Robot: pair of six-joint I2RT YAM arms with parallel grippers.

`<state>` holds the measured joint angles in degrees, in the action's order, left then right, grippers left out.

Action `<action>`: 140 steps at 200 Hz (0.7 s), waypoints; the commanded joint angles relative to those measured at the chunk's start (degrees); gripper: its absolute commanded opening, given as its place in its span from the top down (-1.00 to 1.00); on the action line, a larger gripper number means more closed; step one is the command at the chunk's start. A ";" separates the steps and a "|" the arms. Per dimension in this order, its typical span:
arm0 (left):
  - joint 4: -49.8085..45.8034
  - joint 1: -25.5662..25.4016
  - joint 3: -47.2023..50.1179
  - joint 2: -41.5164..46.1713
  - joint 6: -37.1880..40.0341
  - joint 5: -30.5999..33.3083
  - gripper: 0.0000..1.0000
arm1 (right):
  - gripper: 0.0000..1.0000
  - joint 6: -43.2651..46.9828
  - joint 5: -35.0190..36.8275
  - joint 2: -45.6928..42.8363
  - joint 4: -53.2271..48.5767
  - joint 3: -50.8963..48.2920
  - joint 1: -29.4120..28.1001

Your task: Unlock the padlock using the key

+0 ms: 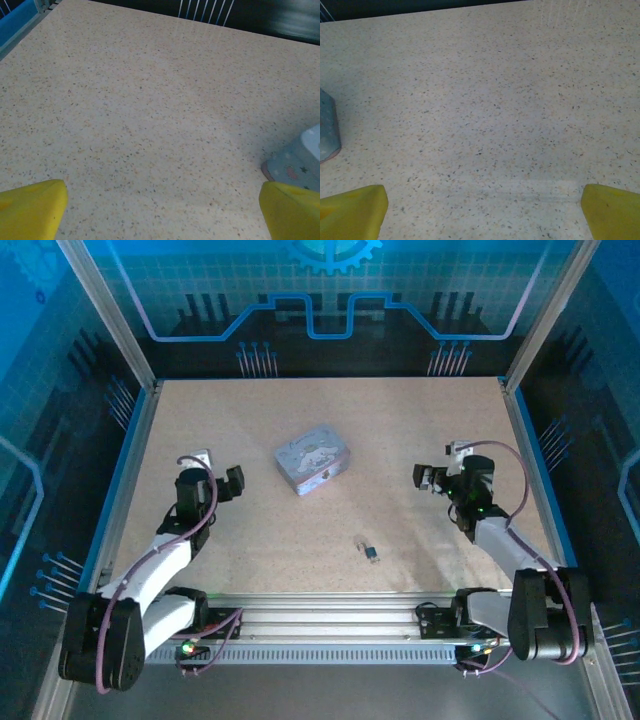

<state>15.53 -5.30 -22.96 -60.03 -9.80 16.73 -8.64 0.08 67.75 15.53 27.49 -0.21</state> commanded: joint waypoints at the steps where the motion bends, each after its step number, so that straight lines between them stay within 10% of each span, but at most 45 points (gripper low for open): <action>1: 6.71 1.14 1.25 -2.29 3.03 0.42 -0.98 | -0.99 2.50 0.80 1.83 7.36 -1.07 1.17; 140: 29.49 4.15 3.97 -16.45 8.90 -6.32 -0.98 | -1.00 6.18 -3.89 14.33 26.28 -3.75 1.44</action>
<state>37.76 -2.00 -19.66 -74.89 -3.42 13.41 -3.84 -1.54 81.03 37.80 23.51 0.45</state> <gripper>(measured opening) 0.989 0.997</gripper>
